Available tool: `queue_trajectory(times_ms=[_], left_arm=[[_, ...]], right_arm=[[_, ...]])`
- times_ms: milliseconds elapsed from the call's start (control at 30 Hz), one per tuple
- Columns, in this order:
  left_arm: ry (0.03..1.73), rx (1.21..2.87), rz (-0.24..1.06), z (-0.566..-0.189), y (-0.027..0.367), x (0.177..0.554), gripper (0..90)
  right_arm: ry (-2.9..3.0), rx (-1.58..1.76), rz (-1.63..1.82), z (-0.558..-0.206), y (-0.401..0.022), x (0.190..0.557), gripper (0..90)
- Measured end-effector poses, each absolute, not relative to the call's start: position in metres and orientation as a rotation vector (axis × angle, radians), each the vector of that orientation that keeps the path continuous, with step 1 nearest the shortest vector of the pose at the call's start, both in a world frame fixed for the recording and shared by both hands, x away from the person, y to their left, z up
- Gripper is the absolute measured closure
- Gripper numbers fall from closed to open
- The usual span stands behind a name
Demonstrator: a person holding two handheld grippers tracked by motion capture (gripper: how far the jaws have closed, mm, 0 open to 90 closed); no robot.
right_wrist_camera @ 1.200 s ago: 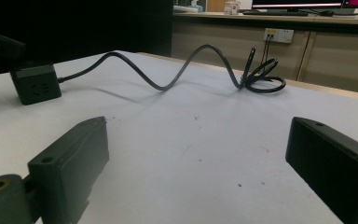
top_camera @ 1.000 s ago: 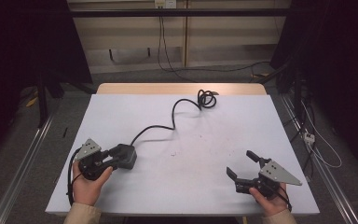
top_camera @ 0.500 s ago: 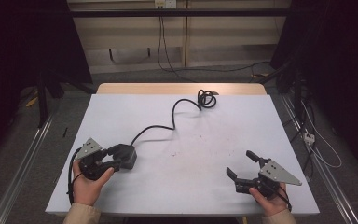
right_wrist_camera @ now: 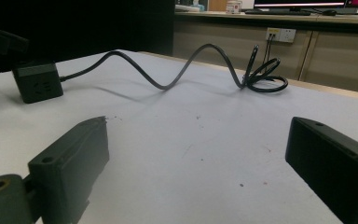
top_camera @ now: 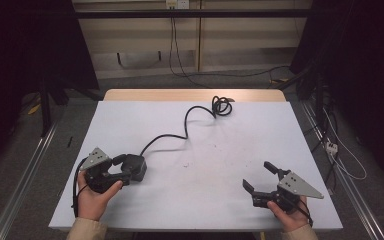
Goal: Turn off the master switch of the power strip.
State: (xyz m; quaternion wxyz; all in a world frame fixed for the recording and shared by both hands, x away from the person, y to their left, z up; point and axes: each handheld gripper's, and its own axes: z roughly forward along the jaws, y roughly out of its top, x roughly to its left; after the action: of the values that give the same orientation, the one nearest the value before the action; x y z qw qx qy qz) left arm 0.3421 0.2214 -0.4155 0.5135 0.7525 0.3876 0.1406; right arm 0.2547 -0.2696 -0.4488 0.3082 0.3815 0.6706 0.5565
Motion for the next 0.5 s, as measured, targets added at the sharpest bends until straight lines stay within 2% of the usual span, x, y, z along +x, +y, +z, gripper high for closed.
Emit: queue_trajectory(times_ms=[500], left_arm=[[0.932, 1.817, 0.345, -0.4145, 0.2244, 0.3409, 12.4]], right_arm=[[1.77, 1.01, 1.471, -0.4486, -0.2699, 0.2543, 5.1]])
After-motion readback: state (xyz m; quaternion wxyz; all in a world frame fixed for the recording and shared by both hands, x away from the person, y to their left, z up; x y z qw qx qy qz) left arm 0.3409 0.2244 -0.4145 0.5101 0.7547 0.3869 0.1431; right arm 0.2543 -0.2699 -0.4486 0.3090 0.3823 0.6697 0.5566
